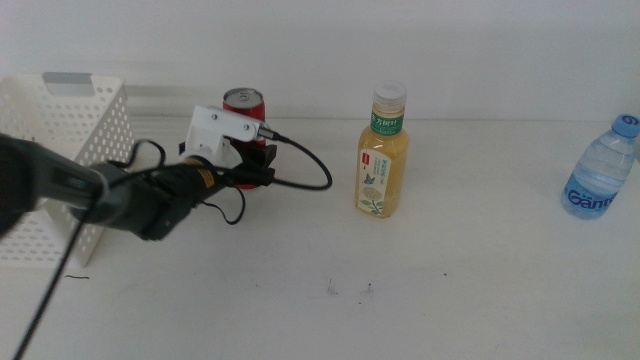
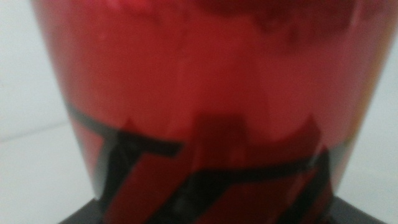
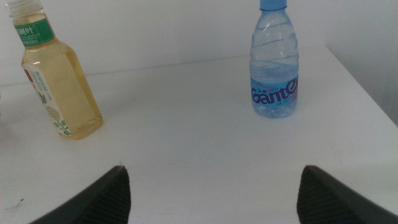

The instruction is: Use arms to grab the bottles and put them into the dustbin to the left of the table.

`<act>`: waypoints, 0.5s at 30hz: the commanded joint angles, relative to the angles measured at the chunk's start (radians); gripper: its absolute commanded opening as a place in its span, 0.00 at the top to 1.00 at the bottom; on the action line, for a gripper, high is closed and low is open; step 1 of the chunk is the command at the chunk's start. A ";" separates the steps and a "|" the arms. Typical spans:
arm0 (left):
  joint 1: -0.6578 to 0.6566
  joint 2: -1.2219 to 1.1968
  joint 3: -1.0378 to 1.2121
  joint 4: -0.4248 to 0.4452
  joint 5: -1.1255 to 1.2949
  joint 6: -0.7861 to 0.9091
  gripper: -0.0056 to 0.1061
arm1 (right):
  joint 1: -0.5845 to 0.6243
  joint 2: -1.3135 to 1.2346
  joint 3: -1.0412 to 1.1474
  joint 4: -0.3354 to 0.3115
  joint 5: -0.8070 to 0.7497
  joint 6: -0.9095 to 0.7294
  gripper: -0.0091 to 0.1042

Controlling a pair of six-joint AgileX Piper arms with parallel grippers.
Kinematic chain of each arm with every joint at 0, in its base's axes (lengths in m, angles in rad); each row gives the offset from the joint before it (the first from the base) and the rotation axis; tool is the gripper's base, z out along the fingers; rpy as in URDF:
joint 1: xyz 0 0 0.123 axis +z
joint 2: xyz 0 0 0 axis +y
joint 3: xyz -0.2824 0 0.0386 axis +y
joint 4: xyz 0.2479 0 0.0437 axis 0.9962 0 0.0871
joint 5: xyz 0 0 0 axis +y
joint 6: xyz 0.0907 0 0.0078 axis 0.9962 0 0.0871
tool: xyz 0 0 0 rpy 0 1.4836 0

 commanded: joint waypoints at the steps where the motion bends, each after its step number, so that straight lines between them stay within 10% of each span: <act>1: 0.000 -0.139 0.024 0.039 0.076 -0.073 0.97 | -0.005 -0.004 0.004 -0.002 -0.008 -0.004 0.31; 9: 0.000 -0.491 0.023 0.109 0.605 -0.270 0.97 | -0.005 -0.004 0.004 -0.002 -0.008 -0.004 0.31; 15: 0.123 -0.628 -0.178 -0.274 1.117 0.177 0.97 | -0.005 -0.004 0.004 -0.002 -0.008 -0.004 0.31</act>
